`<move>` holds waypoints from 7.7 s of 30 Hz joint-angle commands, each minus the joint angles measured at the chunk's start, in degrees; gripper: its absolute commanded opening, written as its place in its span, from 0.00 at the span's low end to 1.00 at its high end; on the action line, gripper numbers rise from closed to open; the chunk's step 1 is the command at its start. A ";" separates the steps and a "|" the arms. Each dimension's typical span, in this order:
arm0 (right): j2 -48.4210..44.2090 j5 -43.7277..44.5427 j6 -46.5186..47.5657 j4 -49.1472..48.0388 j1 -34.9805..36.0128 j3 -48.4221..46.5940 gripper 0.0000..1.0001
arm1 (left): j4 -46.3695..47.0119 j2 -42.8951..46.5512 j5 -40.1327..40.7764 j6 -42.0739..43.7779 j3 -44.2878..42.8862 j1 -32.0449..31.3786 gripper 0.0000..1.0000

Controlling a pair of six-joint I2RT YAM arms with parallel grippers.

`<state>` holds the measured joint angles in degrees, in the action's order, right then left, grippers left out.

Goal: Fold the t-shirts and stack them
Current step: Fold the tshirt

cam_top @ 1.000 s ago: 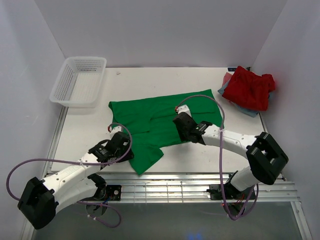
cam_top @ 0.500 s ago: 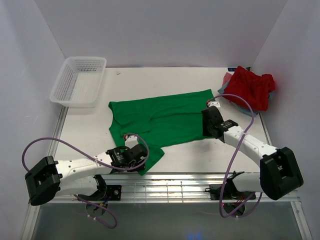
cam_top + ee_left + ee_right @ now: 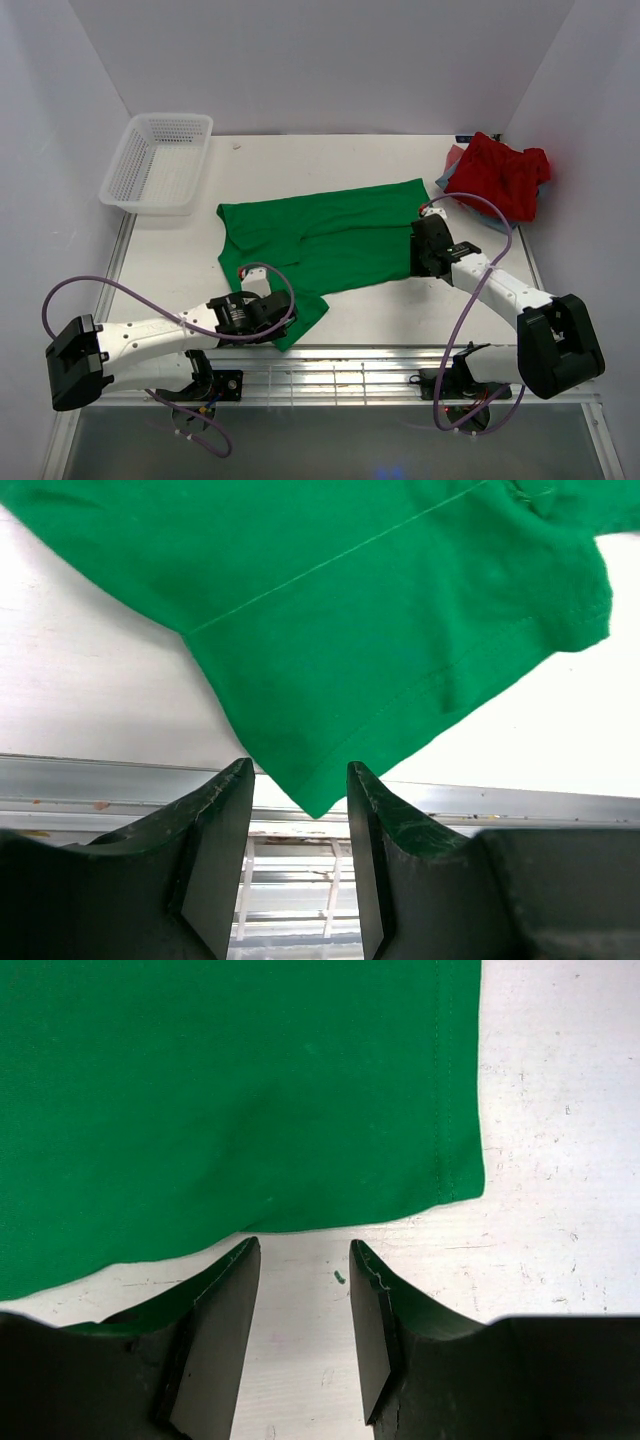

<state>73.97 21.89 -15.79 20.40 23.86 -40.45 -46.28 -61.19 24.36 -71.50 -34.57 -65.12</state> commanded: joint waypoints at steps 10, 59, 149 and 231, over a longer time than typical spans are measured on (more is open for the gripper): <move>-1.90 -1.85 1.55 -1.86 -3.02 0.81 0.47 | -2.50 -1.22 2.01 -6.01 3.18 -1.41 0.52; 12.24 -11.52 6.56 -8.19 -19.99 -0.60 0.13 | 9.19 -10.80 1.66 -3.47 4.24 -1.50 0.00; 50.83 -21.27 12.36 15.19 -19.29 -69.75 0.09 | 37.23 -22.39 -20.32 37.93 -18.96 51.59 0.00; 54.16 -15.30 14.82 31.45 -16.82 -75.12 0.08 | 33.54 -16.15 -29.28 38.46 -18.61 54.84 0.00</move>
<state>126.67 5.85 -2.00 49.43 7.27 -112.12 -14.11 -77.62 -5.10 -33.85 -51.18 -11.03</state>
